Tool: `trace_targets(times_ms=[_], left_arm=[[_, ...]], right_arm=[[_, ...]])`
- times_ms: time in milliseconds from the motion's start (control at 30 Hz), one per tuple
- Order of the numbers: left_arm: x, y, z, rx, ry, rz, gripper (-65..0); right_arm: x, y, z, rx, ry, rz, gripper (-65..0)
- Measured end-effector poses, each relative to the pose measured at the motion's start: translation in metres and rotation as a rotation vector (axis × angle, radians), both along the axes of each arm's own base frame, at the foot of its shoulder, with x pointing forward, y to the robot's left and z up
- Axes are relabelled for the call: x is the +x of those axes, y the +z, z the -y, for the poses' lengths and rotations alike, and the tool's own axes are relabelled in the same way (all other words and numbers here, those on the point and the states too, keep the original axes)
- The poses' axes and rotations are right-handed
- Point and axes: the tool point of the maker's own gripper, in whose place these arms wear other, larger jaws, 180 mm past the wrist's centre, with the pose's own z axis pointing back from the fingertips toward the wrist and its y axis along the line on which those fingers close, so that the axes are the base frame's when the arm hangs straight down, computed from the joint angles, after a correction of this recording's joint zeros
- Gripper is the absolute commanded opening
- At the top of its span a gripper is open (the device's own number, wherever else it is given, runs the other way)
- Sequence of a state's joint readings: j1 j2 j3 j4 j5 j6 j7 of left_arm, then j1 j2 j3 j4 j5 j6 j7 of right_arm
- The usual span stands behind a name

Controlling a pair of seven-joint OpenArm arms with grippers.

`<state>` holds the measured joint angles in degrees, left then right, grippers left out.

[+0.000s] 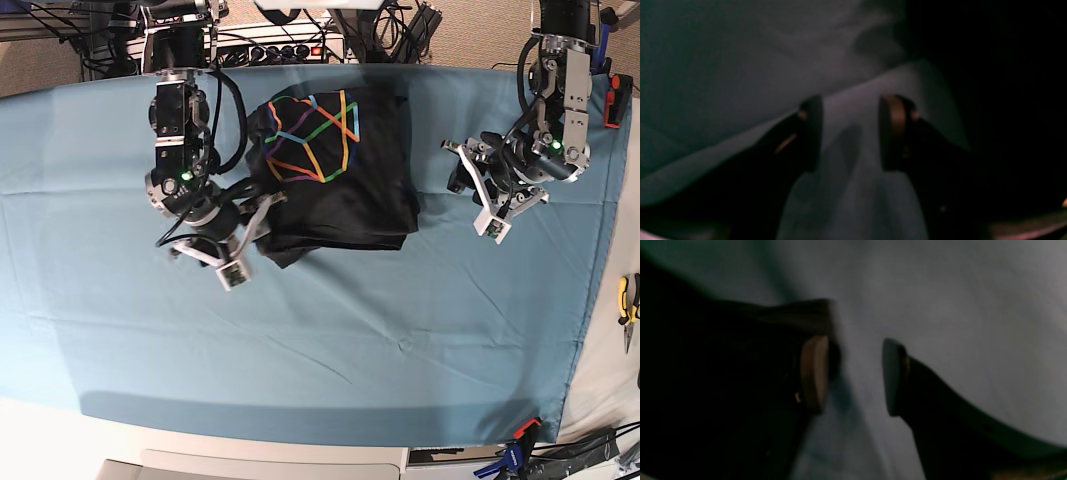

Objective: Fold the T-shirt properly
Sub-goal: 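Pat the shirt's edges flat with both grippers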

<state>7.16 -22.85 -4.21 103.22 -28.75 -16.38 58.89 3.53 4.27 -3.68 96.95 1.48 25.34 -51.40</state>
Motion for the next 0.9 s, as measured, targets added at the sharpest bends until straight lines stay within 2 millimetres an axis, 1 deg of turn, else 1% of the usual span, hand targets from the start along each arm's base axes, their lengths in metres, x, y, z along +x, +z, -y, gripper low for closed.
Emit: trace_targets(times_ms=[67,100,167,200,233,267,300,333,367,433,500,533,600,633,733,800,900], left_arm=[[0.0,0.0,0.0,0.0,0.0,0.0,-39.3],[0.0,0.0,0.0,0.0,0.0,0.0,-39.3],[0.001,0.001,0.0,-0.003,0.001,0.006,-39.3],[0.001,0.001,0.0,-0.003,0.001,0.007,-40.3],[0.001,0.001,0.001,-0.009,0.001,0.007,-43.0],[0.001,0.002,0.003,-0.023,0.0,0.006,-47.4],[0.001,0.003,0.006,-0.041,-0.001,0.005,-53.4],[0.0,0.005,0.01,-0.068,-0.003,0.003,-60.8],[0.0,0.008,0.014,-0.094,-0.008,0.005,-65.0],[-0.003,0.02,0.028,-0.132,-0.076,0.03,-65.0],[-0.006,0.041,0.047,-0.2,-0.149,0.079,-65.0],[-0.007,0.051,0.055,-0.23,-0.177,0.107,-65.0],[-0.013,0.062,0.066,-0.273,-0.198,0.127,-65.0],[-0.018,0.063,0.071,-0.291,-0.199,0.123,-65.0],[-0.037,0.059,0.094,-0.402,-0.182,0.074,-65.0],[-0.045,0.06,0.112,-0.482,-0.163,0.056,-65.0],[-0.049,0.064,0.13,-0.557,-0.142,0.05,-65.0]], right_arm=[[0.003,0.002,0.015,0.007,-0.068,0.009,-40.2],[0.004,0.003,0.02,0.012,-0.086,0.011,-45.4],[0.003,0.004,0.022,0.073,-0.108,-0.006,-61.4],[0.001,0.004,0.022,0.105,-0.114,-0.018,-65.0],[0.0,0.004,0.02,0.145,-0.112,-0.03,-65.0],[-0.003,0.006,0.014,0.193,-0.082,-0.044,-65.0],[-0.007,0.009,0.004,0.252,-0.036,-0.055,-65.0],[-0.01,0.014,-0.005,0.326,0.002,-0.06,-65.0],[-0.013,0.022,-0.013,0.404,0.039,-0.061,-65.0],[-0.019,0.039,-0.024,0.531,0.116,-0.048,-65.0],[-0.028,0.052,-0.034,0.622,0.197,-0.051,-65.0],[-0.032,0.056,-0.037,0.663,0.21,-0.062,-65.0],[-0.04,0.06,-0.041,0.731,0.232,-0.082,-65.0],[-0.044,0.06,-0.043,0.757,0.237,-0.088,-65.0],[-0.061,0.042,-0.044,0.758,0.22,-0.147,-65.0],[-0.07,0.033,-0.044,0.755,0.207,-0.175,-65.0],[-0.069,0.033,-0.043,0.755,0.203,-0.171,-65.0]])
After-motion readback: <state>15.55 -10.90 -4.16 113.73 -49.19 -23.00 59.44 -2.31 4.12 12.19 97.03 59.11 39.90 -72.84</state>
